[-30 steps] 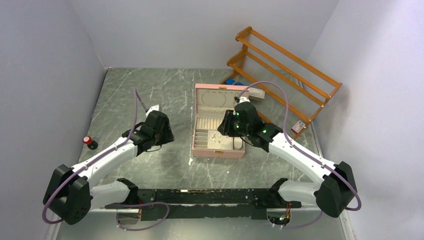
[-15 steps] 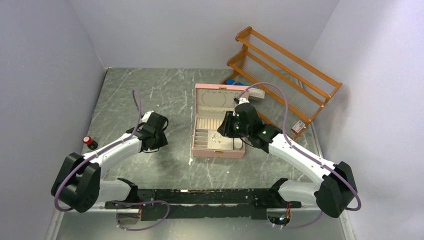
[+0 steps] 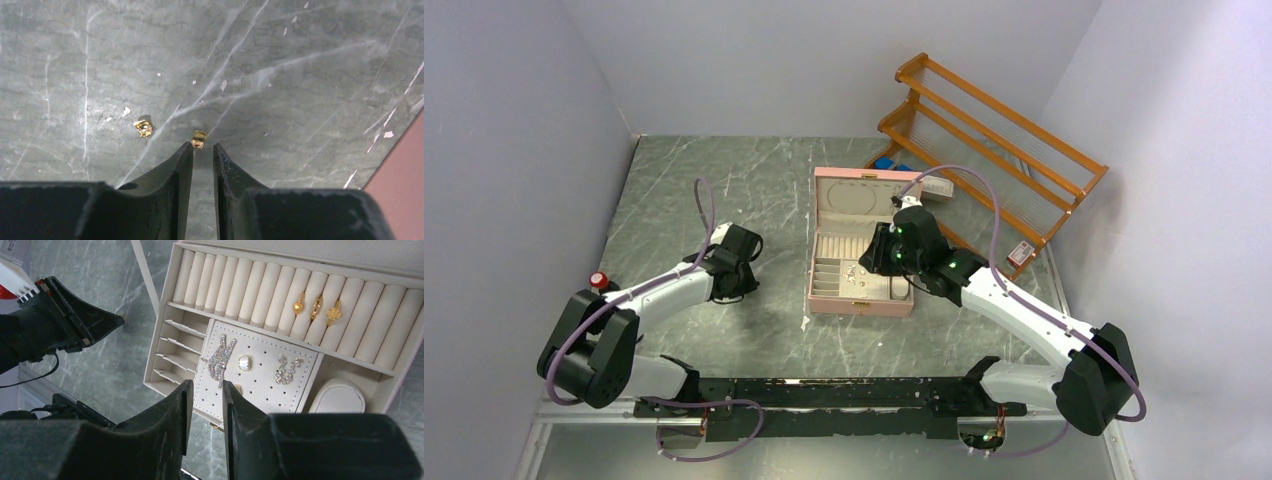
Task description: Organize the mixed jewelry
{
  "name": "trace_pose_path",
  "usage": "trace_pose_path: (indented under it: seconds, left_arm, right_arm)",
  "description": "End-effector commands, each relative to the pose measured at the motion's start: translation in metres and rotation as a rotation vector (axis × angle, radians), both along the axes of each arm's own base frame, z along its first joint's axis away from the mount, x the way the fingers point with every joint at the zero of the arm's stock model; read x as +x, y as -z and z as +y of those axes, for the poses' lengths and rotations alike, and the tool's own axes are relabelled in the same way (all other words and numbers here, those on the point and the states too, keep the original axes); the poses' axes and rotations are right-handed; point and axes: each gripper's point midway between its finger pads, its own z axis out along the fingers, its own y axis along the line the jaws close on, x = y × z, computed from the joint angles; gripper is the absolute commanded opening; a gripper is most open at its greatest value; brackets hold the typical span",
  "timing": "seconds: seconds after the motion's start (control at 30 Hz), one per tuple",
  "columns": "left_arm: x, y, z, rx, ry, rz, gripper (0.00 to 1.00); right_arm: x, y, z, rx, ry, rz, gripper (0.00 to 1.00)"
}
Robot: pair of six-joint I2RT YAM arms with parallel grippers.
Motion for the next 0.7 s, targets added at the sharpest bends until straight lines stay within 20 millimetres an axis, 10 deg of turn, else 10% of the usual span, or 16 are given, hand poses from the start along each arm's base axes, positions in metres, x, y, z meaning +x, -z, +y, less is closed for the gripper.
trace_pose_path:
  seconds: [0.0,0.67]
  left_arm:
    - [0.010,0.001,0.006,0.022,-0.020,-0.038,0.26]
    - [0.009,-0.009,0.000,-0.002,0.025,-0.047,0.05]
  right_arm:
    - [0.001,-0.002,-0.001,0.004,0.001,-0.013,0.31]
    - [-0.003,-0.001,-0.001,0.022,-0.006,0.005,0.29]
